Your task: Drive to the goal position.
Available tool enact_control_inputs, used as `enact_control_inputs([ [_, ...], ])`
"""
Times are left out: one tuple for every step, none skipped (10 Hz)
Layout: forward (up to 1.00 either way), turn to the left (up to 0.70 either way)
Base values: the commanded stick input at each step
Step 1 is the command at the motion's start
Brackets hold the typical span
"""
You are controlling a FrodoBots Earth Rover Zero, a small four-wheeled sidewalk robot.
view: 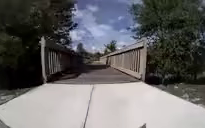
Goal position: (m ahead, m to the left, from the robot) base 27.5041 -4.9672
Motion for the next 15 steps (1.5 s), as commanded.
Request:
enact_control_inputs([
  [0.85,0.00],
  [0.85,0.00],
  [0.85,0.00],
  [0.85,0.00],
  [0.85,0.06],
  [0.85,0.17],
  [0.85,0.34],
  [0.85,0.31],
  [0.85,0.20],
  [0.85,0.09],
  [0.85,0.00],
  [0.85,0.00],
  [0.85,0.00],
  [0.85,0.00],
  [0.85,0.00],
])
